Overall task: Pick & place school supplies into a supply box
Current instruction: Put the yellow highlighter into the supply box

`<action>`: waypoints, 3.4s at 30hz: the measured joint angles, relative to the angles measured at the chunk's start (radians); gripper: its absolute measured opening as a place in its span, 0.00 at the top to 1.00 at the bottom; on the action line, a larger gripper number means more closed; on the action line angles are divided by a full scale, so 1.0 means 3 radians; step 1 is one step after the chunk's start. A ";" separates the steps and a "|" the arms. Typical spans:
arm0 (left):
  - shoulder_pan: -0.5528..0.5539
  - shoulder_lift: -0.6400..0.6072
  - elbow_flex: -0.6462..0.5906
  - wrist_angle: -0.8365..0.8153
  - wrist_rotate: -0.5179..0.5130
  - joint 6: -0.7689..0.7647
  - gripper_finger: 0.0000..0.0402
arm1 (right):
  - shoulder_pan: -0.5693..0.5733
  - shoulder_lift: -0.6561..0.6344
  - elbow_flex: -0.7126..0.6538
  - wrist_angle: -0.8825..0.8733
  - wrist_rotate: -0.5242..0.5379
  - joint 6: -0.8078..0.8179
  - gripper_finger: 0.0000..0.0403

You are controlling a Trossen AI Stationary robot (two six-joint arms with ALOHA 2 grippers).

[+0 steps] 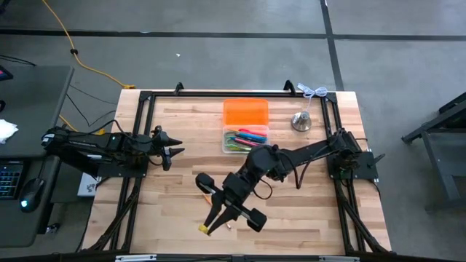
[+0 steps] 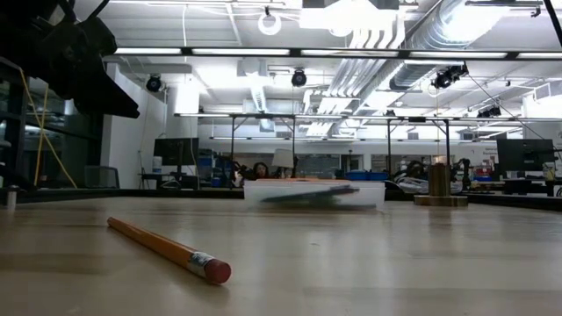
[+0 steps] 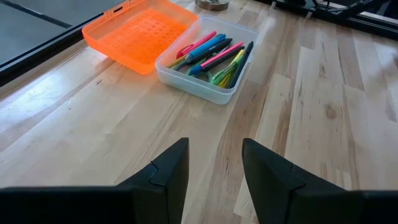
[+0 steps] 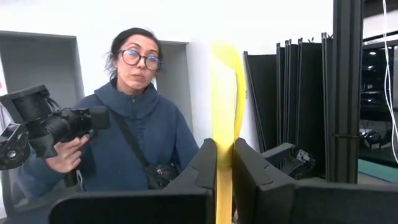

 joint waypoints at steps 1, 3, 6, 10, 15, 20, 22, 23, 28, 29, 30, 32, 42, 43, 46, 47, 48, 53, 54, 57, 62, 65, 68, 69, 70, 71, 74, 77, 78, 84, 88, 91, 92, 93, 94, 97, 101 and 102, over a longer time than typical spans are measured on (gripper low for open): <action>0.0000 0.0000 0.0000 0.0000 -0.0001 0.0000 0.55 | 0.0000 0.0000 0.0000 0.0002 0.0001 0.0000 0.98; -0.0001 0.0000 0.0000 0.0000 -0.0001 0.0000 0.55 | 0.0000 0.0000 0.0000 0.0000 0.0004 0.0001 0.98; 0.0000 0.0001 0.0000 0.0000 -0.0002 0.0000 0.55 | 0.0001 -0.0001 0.0000 -0.0077 0.0133 0.0002 0.99; -0.0001 0.0000 0.0000 0.0000 -0.0003 0.0000 0.55 | 0.0004 -0.0004 0.0001 -0.0513 0.0577 -0.0063 0.99; 0.0000 0.0001 0.0000 0.0000 -0.0003 0.0000 0.55 | 0.0041 -0.0004 0.0001 -0.1132 0.1277 -0.0183 0.99; 0.0000 0.0000 0.0000 0.0000 -0.0011 0.0000 0.55 | 0.0113 -0.0004 0.0000 -0.1425 0.1776 -0.0277 0.99; -0.0001 0.0000 0.0000 0.0000 -0.0013 0.0000 0.55 | 0.0148 -0.0004 0.0000 -0.1551 0.1998 -0.0320 0.99; 0.0000 0.0001 0.0000 0.0000 -0.0013 0.0000 0.55 | 0.0166 -0.0003 0.0000 -0.1605 0.2121 -0.0351 0.99; -0.0001 0.0000 0.0000 0.0000 -0.0012 0.0000 0.55 | 0.0263 -0.0003 0.0000 -0.1799 0.2727 -0.0555 0.99; 0.0000 0.0000 0.0000 0.0000 -0.0012 0.0000 0.55 | 0.0279 -0.0003 0.0000 -0.1835 0.2862 -0.0589 0.99; -0.0001 0.0001 0.0000 0.0000 -0.0011 0.0000 0.55 | 0.0298 -0.0003 0.0000 -0.1871 0.2999 -0.0641 0.98; 0.0000 0.0000 0.0000 0.0000 -0.0011 0.0000 0.55 | 0.0331 -0.0003 0.0000 -0.1940 0.3311 -0.0748 0.99; 0.0000 0.0001 0.0000 0.0001 -0.0011 0.0000 0.55 | 0.0412 -0.0003 0.0000 -0.2194 0.4763 -0.1372 0.99; -0.0001 0.0000 0.0000 0.0001 -0.0011 0.0000 0.55 | 0.0412 -0.0003 0.0000 -0.2230 0.4865 -0.1421 0.99; 0.0000 0.0001 0.0000 0.0001 -0.0010 0.0000 0.55 | 0.0411 -0.0003 0.0000 -0.2334 0.5116 -0.1542 0.99; -0.0001 0.0000 0.0000 0.0003 -0.0010 0.0000 0.55 | 0.0409 -0.0003 0.0000 -0.2378 0.5176 -0.1562 0.99; 0.0000 0.0001 0.0000 0.0003 -0.0010 0.0000 0.55 | 0.0402 -0.0003 0.0000 -0.2427 0.5227 -0.1568 0.98; -0.0001 0.0000 0.0000 0.0019 -0.0010 0.0000 0.55 | 0.0331 -0.0020 0.0000 -0.2829 0.5267 -0.1408 0.98; -0.0001 0.0001 0.0000 0.0024 -0.0010 0.0000 0.55 | 0.0310 -0.0032 0.0000 -0.2918 0.5243 -0.1324 0.98; -0.0001 0.0000 0.0000 0.0032 -0.0010 0.0000 0.55 | 0.0250 -0.0077 0.0000 -0.3191 0.5222 -0.1149 0.98; -0.0001 0.0000 0.0000 0.0031 -0.0010 0.0000 0.55 | 0.0143 -0.0099 0.0000 -0.3572 0.5121 -0.0982 0.97; 0.0000 0.0001 0.0000 0.0031 -0.0017 -0.0001 0.55 | 0.0049 -0.0108 0.0000 -0.3801 0.4977 -0.0901 0.97; -0.0001 0.0001 0.0000 0.0030 -0.0022 -0.0001 0.55 | -0.0062 -0.0108 0.0000 -0.4056 0.4790 -0.0804 0.97; -0.0001 0.0001 -0.0001 0.0031 -0.0024 -0.0001 0.55 | -0.0103 -0.0108 0.0000 -0.4142 0.4724 -0.0770 0.97; 0.0000 0.0000 -0.0001 0.0030 -0.0026 -0.0001 0.55 | -0.0144 -0.0108 0.0000 -0.4230 0.4656 -0.0737 0.97; 0.0000 0.0001 -0.0001 0.0031 -0.0027 -0.0001 0.55 | -0.0186 -0.0108 0.0001 -0.4313 0.4584 -0.0720 0.97; 0.0000 0.0001 -0.0001 0.0030 -0.0027 -0.0001 0.55 | -0.0312 -0.0108 0.0001 -0.4547 0.4404 -0.0717 0.97; 0.0000 0.0000 0.0000 0.0029 -0.0028 -0.0001 0.55 | -0.0443 -0.0108 0.0001 -0.4751 0.4241 -0.0729 0.97; 0.0000 0.0001 0.0000 0.0029 -0.0028 -0.0001 0.55 | -0.0486 -0.0108 0.0000 -0.4820 0.4197 -0.0732 0.96; -0.0001 0.0000 -0.0001 0.0028 -0.0034 -0.0001 0.55 | -0.0763 -0.0109 0.0000 -0.5202 0.3897 -0.0822 0.96; -0.0001 0.0000 0.0000 0.0028 -0.0038 -0.0001 0.55 | -0.0948 -0.0109 0.0001 -0.5269 0.3665 -0.1020 0.96; 0.0000 0.0001 -0.0001 0.0028 -0.0038 -0.0001 0.55 | -0.1090 -0.0109 0.0000 -0.5284 0.3467 -0.1193 0.96; 0.0000 0.0000 -0.0001 0.0028 -0.0038 -0.0001 0.55 | -0.1137 -0.0109 0.0001 -0.5287 0.3399 -0.1252 0.96; -0.0001 0.0001 -0.0001 0.0027 -0.0038 -0.0001 0.55 | -0.1186 -0.0109 0.0000 -0.5288 0.3333 -0.1307 0.96; 0.0000 0.0000 -0.0001 0.0028 -0.0038 -0.0001 0.55 | -0.1233 -0.0109 0.0000 -0.5289 0.3272 -0.1349 0.96; 0.0000 0.0001 -0.0001 0.0027 -0.0038 -0.0001 0.55 | -0.1368 -0.0109 0.0001 -0.5290 0.3108 -0.1468 0.96; -0.0001 0.0001 -0.0001 0.0027 -0.0037 -0.0002 0.55 | -0.1519 -0.0109 0.0000 -0.5290 0.2906 -0.1584 0.96; -0.0001 0.0000 -0.0001 0.0027 -0.0037 -0.0001 0.55 | -0.1546 -0.0109 0.0000 -0.5290 0.2879 -0.1607 0.96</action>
